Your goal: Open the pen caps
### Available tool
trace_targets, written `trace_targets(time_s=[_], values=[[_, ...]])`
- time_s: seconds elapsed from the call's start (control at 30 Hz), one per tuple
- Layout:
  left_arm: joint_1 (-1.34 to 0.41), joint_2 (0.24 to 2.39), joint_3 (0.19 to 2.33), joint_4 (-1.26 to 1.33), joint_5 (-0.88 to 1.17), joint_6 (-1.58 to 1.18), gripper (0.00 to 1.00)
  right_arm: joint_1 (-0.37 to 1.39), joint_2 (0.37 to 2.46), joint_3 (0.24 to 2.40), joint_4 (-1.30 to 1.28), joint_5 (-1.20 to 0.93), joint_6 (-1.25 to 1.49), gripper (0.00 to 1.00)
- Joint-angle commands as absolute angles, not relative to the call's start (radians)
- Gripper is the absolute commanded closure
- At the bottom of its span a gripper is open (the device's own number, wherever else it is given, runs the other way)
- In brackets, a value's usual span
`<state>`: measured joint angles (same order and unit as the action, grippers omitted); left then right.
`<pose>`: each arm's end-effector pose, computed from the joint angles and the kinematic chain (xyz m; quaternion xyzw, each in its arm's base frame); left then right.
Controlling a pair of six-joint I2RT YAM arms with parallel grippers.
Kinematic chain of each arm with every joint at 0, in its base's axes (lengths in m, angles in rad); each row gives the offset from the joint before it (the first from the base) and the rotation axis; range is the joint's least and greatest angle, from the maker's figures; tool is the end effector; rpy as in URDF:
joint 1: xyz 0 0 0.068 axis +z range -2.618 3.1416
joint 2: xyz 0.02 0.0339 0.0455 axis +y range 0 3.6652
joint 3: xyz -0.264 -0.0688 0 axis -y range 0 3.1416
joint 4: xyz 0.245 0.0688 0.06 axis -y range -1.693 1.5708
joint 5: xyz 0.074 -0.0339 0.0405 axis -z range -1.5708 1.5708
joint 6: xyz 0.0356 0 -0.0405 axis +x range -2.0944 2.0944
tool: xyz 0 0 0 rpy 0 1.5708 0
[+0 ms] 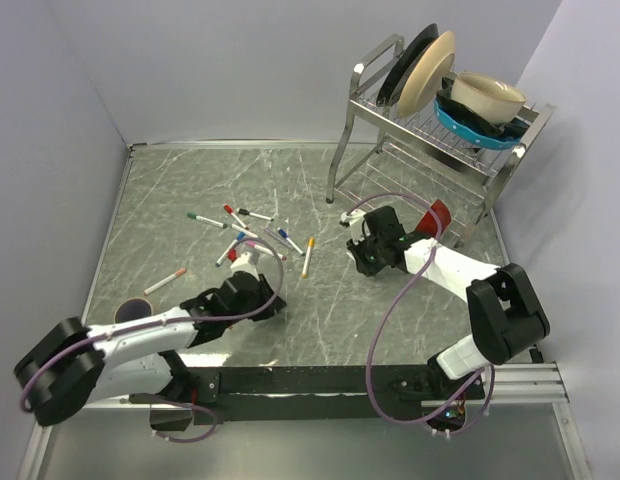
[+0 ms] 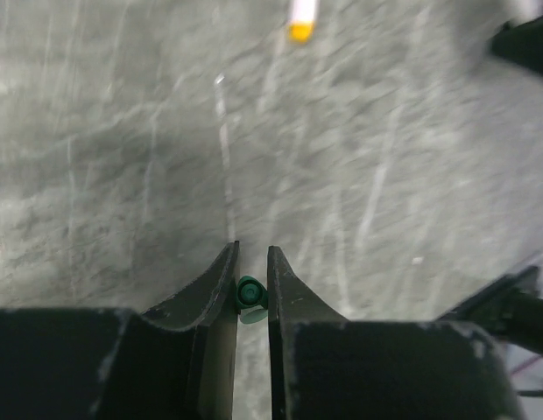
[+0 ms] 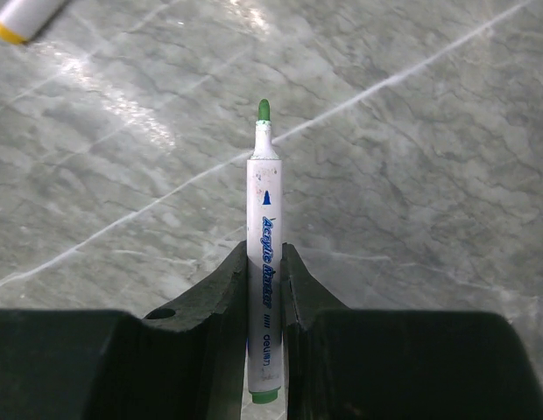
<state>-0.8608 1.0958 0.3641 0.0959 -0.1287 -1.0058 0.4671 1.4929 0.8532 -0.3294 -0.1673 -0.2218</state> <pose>0.1401 -0.1560 0.1643 -0.0934 0.8864 -0.3272 0.3138 0.2595 0.1375 0.1886 -0.3447 0.8875 0.1153 0.2833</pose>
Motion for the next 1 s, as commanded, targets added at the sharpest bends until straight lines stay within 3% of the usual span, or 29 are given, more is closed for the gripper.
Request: trace_targets(time_s=[0.0, 0.63, 0.87, 0.97], values=[[-0.903, 1.175, 0.411, 0.132, -0.195, -0.979, 0.99, 0.445, 1.537, 0.914, -0.356, -0.158, -0.215, 0.96], [-0.920, 1.400, 0.546, -0.029, -0.440, -0.940, 0.96, 0.405, 1.635, 0.950, -0.403, -0.163, -0.218, 0.80], [-0.922, 1.457, 0.578, -0.057, -0.468, -0.939, 0.65, 0.399, 1.654, 0.957, -0.419, -0.170, -0.215, 0.72], [-0.922, 1.460, 0.592, -0.074, -0.479, -0.937, 0.60, 0.397, 1.660, 0.962, -0.423, -0.175, -0.215, 0.68]])
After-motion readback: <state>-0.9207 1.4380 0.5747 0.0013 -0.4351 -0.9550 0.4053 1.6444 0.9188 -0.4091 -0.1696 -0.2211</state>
